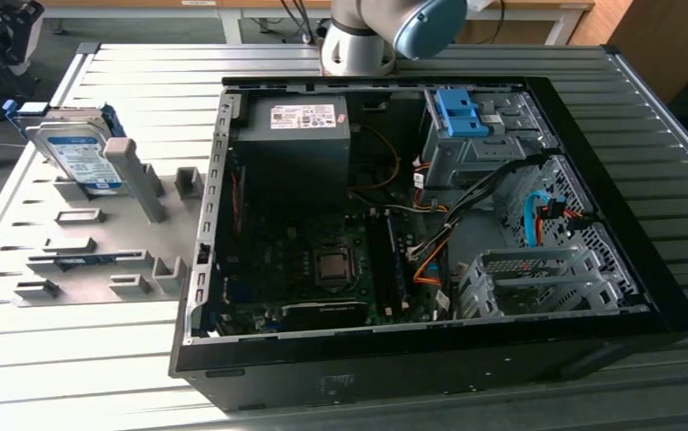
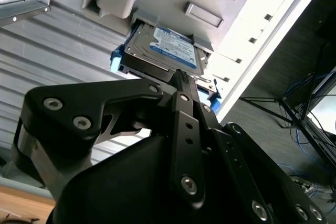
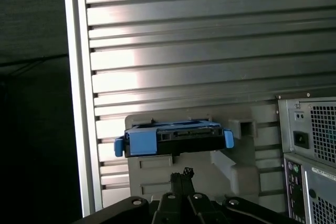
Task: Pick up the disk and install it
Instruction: 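Reach for the disk, then pick up the disk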
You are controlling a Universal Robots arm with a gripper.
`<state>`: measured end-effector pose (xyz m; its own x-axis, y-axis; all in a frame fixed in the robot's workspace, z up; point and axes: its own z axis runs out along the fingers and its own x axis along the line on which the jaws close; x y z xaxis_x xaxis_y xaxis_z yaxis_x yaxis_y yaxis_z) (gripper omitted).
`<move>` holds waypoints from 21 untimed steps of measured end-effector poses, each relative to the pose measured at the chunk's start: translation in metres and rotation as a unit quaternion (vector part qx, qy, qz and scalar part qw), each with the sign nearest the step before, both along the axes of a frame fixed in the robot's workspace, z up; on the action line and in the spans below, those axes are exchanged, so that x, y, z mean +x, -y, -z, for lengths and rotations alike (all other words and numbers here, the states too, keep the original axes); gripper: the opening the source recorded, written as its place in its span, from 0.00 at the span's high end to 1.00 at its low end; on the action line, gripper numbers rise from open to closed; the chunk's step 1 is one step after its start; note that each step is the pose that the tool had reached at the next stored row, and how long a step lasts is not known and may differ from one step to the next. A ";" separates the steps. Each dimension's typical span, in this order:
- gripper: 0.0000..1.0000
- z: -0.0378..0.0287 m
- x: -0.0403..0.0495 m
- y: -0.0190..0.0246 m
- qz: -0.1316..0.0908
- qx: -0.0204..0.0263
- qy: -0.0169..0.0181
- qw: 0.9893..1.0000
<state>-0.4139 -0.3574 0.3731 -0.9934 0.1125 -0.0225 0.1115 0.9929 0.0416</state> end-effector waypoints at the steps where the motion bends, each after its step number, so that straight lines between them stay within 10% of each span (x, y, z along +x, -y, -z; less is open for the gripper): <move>1: 0.89 0.0004 -0.0023 -0.0010 0.000 0.000 0.000 1.000; 21: 0.89 0.0006 -0.0050 -0.0016 -0.007 0.000 0.000 1.000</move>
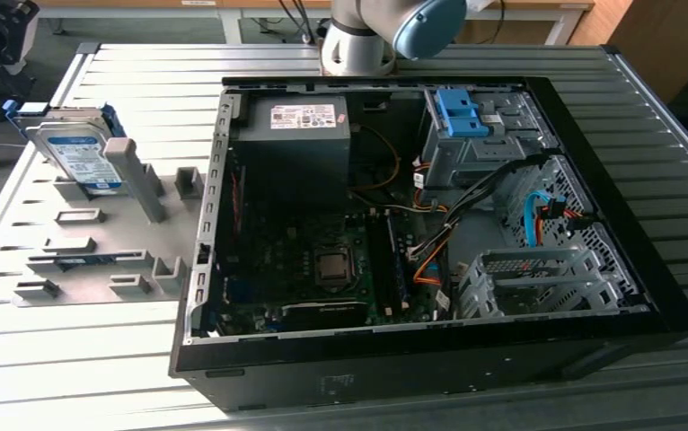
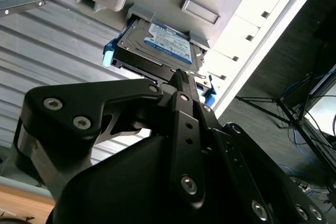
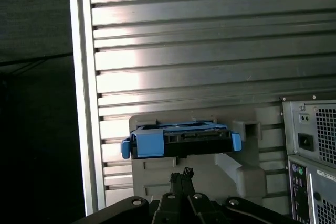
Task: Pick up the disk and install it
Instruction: 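Pick up the disk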
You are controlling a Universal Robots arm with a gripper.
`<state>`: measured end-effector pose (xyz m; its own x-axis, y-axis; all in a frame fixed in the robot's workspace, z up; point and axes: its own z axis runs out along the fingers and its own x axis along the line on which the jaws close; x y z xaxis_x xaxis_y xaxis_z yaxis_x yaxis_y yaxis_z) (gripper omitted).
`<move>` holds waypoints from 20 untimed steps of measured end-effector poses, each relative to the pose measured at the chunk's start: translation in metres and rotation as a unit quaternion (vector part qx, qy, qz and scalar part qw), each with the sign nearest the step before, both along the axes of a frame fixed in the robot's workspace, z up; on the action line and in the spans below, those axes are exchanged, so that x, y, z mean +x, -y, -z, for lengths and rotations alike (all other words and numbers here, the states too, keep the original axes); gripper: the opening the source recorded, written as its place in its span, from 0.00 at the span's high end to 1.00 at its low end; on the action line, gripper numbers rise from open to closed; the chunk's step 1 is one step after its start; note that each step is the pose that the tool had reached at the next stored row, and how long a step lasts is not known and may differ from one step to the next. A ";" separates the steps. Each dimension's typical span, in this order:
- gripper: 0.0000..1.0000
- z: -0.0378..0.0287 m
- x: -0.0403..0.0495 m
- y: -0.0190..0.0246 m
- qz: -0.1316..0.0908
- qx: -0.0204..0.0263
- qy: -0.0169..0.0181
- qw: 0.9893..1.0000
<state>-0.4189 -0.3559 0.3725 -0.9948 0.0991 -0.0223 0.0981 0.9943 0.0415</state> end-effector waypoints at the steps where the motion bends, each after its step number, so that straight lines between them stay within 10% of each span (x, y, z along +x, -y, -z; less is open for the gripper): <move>1: 0.89 0.0000 0.0000 0.0000 -0.003 0.000 0.000 1.000; 11: 0.89 0.0002 0.0000 0.0000 -0.071 0.000 0.000 0.997; 20: 0.89 0.0009 0.0000 0.0000 -0.152 0.000 0.000 0.988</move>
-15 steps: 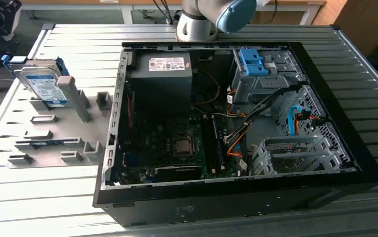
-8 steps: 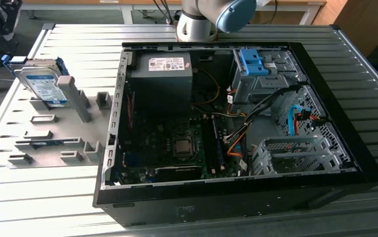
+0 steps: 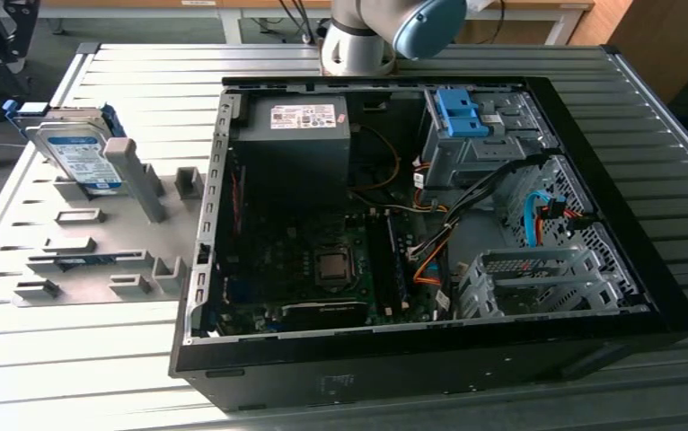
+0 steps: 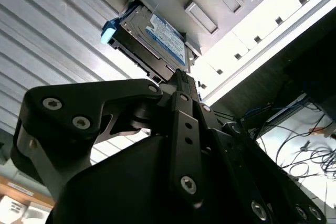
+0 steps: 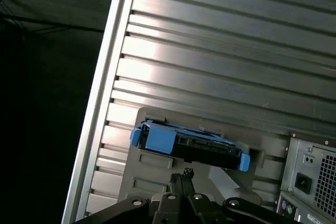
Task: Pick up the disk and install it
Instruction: 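Pick up the disk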
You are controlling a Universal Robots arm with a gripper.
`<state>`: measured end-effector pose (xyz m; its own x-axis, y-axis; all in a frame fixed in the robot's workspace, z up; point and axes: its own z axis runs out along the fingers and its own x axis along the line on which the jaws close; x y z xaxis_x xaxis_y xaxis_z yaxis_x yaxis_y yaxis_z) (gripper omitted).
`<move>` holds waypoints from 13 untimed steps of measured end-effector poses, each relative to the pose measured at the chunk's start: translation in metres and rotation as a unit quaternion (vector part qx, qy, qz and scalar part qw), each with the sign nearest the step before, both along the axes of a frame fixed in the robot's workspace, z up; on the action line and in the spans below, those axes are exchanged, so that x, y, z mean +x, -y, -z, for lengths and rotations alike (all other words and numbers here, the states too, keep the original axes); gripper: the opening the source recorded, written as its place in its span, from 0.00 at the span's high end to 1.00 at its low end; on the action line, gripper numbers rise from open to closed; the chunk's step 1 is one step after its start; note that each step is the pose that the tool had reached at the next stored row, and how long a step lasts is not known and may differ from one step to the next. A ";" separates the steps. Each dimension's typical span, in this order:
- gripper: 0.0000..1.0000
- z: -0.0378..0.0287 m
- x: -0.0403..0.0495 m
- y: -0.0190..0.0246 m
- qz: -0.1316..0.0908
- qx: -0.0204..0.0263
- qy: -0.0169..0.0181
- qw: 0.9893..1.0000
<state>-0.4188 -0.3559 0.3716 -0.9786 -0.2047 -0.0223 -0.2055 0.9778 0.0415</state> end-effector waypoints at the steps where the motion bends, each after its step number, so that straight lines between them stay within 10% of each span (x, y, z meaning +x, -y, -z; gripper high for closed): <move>1: 0.89 0.0001 0.0000 0.0000 -0.010 0.000 0.000 1.000; 7: 0.89 0.0004 0.0000 0.0000 -0.064 0.000 0.000 0.998; 13: 0.89 0.0007 0.0000 0.0000 -0.116 0.000 0.000 0.993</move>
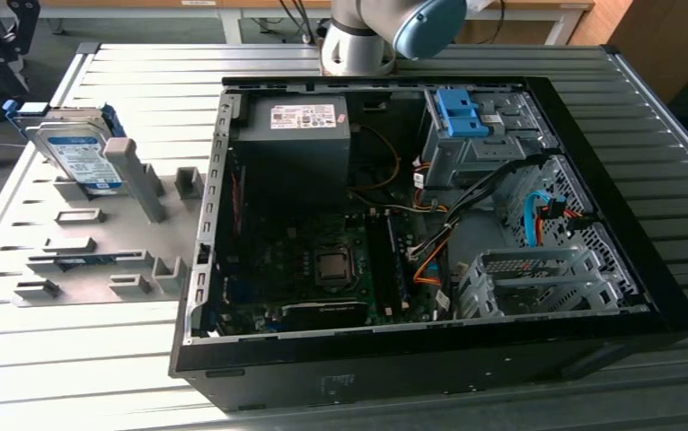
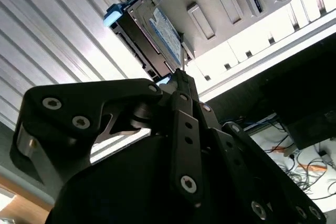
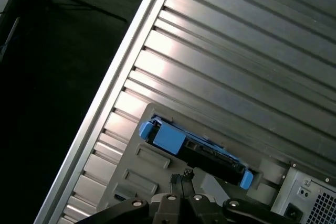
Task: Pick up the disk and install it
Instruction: 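Pick up the disk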
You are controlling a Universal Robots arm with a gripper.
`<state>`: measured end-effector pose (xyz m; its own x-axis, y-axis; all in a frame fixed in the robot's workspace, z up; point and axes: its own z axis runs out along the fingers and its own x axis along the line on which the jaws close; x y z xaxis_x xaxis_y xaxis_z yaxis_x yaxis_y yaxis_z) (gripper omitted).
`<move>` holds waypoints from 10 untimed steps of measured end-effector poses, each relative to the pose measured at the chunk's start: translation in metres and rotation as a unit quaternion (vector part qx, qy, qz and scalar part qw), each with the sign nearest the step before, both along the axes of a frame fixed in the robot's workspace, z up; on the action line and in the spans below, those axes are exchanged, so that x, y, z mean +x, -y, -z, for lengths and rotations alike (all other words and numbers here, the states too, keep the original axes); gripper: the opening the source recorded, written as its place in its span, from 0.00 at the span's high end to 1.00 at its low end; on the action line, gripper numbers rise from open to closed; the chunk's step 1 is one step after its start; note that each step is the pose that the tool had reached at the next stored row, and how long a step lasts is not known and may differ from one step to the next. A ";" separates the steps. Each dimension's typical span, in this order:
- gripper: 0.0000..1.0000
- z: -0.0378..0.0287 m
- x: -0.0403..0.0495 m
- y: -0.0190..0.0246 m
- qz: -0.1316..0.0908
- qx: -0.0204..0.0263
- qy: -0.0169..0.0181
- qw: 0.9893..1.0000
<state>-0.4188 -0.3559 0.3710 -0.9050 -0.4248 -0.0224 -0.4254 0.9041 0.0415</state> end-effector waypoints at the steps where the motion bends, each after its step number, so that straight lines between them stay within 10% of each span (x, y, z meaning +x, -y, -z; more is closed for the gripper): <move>1: 0.89 0.0000 0.0000 0.0000 -0.009 0.000 0.000 1.000; 10: 0.89 0.0001 0.0000 0.0000 -0.047 0.000 0.000 0.999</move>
<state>-0.4188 -0.3559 0.3709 -0.8609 -0.5083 -0.0223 -0.5088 0.8599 0.0416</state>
